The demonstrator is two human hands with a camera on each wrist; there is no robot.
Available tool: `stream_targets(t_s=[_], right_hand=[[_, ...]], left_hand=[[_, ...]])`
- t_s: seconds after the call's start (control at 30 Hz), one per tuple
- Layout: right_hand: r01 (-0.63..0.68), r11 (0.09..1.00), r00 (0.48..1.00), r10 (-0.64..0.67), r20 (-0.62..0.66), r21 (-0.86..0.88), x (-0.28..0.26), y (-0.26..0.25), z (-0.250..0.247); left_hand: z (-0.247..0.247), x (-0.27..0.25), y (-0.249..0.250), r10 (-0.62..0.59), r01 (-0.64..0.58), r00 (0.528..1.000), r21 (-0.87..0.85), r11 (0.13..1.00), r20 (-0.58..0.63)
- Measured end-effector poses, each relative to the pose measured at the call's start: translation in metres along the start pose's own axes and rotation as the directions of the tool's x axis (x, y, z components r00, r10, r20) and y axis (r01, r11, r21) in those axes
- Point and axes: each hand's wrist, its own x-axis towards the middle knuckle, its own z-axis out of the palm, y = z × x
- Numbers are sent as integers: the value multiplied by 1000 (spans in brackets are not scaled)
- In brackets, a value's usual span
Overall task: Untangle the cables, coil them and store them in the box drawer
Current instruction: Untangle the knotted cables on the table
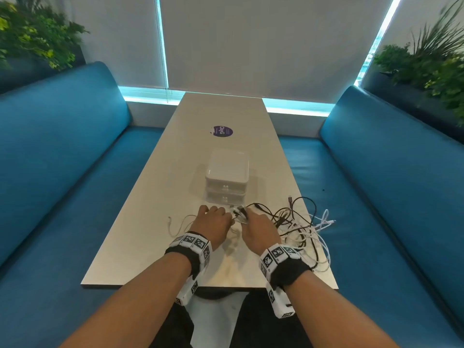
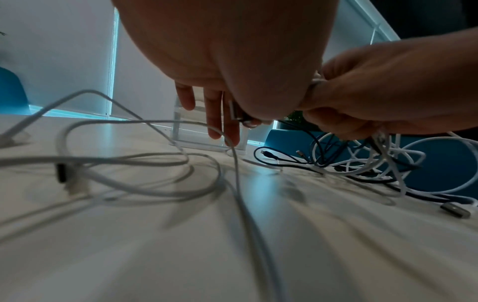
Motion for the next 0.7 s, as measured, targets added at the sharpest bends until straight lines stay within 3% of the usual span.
stream_targets(t_s=[0.17,0.3,0.47,0.53,0.6,0.7], right_hand=[[23,999,997,-20,71,-43,1,3,1],[-85,980,992,101,80,-182,1,21,-5],[-226,949,965,249,86,-221,-8,41,-7],[-232,952,964,253,84,-197,-8,38,-6],[-222,967,967,234,96,-125,-5,31,-5],[-167,985,980,169,100,-37,-1,18,-5]], left_hand=[[0,-3,5,19,-18,1000,-37,999,1],[8,-9,-8,14,-17,1000,-160,987,-19],[4,-12,-45,-172,79,966,-415,906,-191],[0,-14,-59,-286,211,950,-414,885,-127],[-3,-18,-72,-380,366,925,-346,864,32],[0,-27,-85,-473,510,859,-240,826,197]])
